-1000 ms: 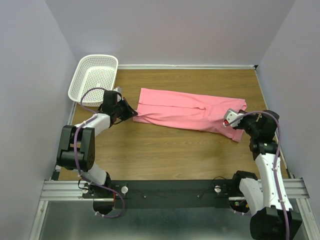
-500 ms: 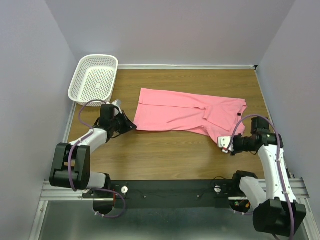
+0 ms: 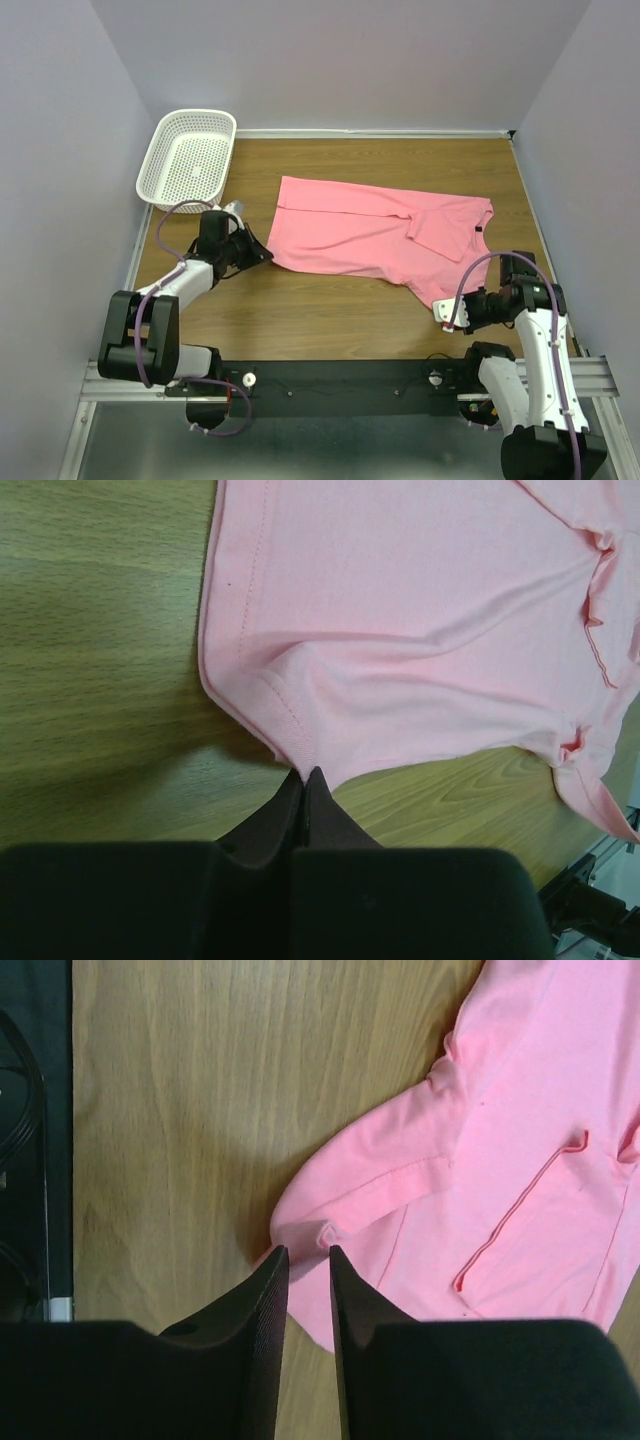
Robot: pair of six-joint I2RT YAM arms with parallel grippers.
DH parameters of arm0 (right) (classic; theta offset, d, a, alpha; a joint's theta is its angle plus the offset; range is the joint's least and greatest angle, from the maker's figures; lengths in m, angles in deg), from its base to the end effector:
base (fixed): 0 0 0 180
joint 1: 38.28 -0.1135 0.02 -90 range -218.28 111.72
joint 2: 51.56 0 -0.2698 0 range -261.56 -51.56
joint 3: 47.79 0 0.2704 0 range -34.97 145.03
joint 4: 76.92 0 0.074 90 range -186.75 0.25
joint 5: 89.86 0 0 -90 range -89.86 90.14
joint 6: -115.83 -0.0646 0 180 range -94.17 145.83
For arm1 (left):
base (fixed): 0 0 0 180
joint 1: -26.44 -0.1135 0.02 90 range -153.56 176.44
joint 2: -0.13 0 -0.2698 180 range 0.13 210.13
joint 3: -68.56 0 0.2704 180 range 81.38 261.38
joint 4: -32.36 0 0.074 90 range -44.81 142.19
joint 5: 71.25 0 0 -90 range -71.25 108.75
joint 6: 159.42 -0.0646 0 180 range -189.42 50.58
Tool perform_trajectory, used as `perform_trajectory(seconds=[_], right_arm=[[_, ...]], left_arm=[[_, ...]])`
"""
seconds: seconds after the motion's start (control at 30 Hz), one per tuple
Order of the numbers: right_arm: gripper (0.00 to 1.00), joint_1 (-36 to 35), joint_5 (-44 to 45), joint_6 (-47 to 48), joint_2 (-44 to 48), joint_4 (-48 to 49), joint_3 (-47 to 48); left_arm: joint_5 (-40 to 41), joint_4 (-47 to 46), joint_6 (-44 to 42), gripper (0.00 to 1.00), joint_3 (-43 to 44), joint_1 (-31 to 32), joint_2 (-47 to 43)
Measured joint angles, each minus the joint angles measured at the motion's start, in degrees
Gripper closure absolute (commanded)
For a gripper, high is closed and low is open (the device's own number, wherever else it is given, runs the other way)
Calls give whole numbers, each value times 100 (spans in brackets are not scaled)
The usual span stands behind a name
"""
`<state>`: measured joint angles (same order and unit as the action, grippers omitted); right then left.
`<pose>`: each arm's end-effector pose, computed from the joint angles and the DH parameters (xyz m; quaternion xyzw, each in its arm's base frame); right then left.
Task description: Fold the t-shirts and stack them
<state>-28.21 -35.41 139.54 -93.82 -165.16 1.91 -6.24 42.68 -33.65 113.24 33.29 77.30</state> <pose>0.1136 0.0180 0.2050 -0.7613 0.5675 0.0760 0.3044 0.2801 -0.0611 0.1412 -0.1396 0.8880 -0.3267 0.2920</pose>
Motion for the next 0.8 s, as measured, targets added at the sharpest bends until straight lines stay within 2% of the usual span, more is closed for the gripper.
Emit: perform_trajectory(seconds=[0.1, 0.2, 0.23, 0.3, 0.4, 0.5, 0.6, 0.8], right_arm=[[56, -2, -162, -162, -35, 33, 20], [27, -17, -479, -1169, -413, 398, 361], [23, -22, -542, -1550, -560, 527, 503], [25, -26, -723, -2555, -1233, 837, 1056], [32, -26, -848, -3456, -2081, 1143, 1504], [34, -26, -861, -4107, -2909, 1257, 1598], [33, -68, -688, -4557, -3377, 1285, 1547], [32, -212, -157, -5160, -3639, 1462, 1276]], left_arm=[[-13, -2, -7, 100, 0, 0, -90], [-17, 0, -28, 100, 0, 0, -162], [-17, 0, -37, 100, 0, 0, -175], [-20, 0, -46, 100, 0, 0, -197], [-22, 2, -55, 100, 0, 0, -201], [-26, 0, -63, 100, 0, 0, -205], [-44, -2, -63, 100, 0, 0, -205], [-76, -4, -63, 100, 0, 0, -205]])
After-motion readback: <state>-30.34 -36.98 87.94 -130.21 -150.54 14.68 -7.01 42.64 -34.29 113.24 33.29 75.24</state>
